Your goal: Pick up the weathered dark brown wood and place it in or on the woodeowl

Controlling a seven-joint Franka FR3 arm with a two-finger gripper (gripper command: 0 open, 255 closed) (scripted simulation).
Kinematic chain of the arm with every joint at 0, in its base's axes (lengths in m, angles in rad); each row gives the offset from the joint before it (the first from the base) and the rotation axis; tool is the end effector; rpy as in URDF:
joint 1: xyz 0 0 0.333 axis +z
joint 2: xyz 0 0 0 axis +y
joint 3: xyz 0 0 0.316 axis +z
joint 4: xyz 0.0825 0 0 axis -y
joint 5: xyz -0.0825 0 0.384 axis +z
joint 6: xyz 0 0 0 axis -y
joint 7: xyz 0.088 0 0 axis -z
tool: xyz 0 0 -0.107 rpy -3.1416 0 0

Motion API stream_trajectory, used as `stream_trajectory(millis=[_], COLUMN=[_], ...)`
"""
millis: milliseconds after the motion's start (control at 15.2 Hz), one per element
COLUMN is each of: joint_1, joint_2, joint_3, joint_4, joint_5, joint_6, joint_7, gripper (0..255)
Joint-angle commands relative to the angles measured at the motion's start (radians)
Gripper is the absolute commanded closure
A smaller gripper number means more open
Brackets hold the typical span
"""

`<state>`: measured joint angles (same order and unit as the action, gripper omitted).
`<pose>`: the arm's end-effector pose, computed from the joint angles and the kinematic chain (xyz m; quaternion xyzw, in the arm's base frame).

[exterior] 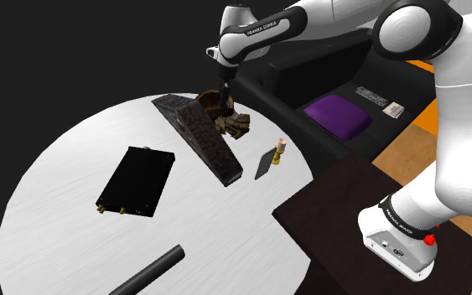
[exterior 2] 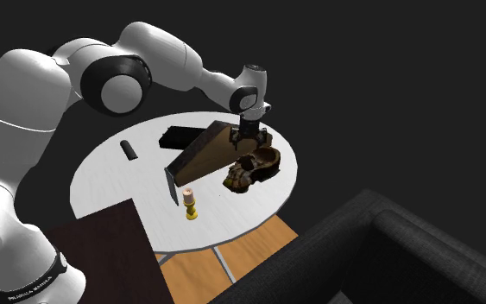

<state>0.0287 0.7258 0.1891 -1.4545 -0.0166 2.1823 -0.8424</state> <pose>0.7105 0.1310 0.2625 -0.8709 -0.4883 -0.0238 0.0507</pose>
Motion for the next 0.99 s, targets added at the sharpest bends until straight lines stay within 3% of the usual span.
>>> stream_trajectory(millis=[0,132,396,924], joint_1=[0.0,0.0,-0.011,-0.011], joint_2=[0.0,0.0,-0.064,-0.064], joint_3=[0.0,0.0,0.005,0.005], joint_4=[0.0,0.0,0.025,0.025], joint_5=[0.0,0.0,0.008,0.008], joint_6=[0.0,0.0,-0.089,-0.089], joint_7=[0.0,0.0,-0.004,-0.004], gripper=[0,0,0,0])
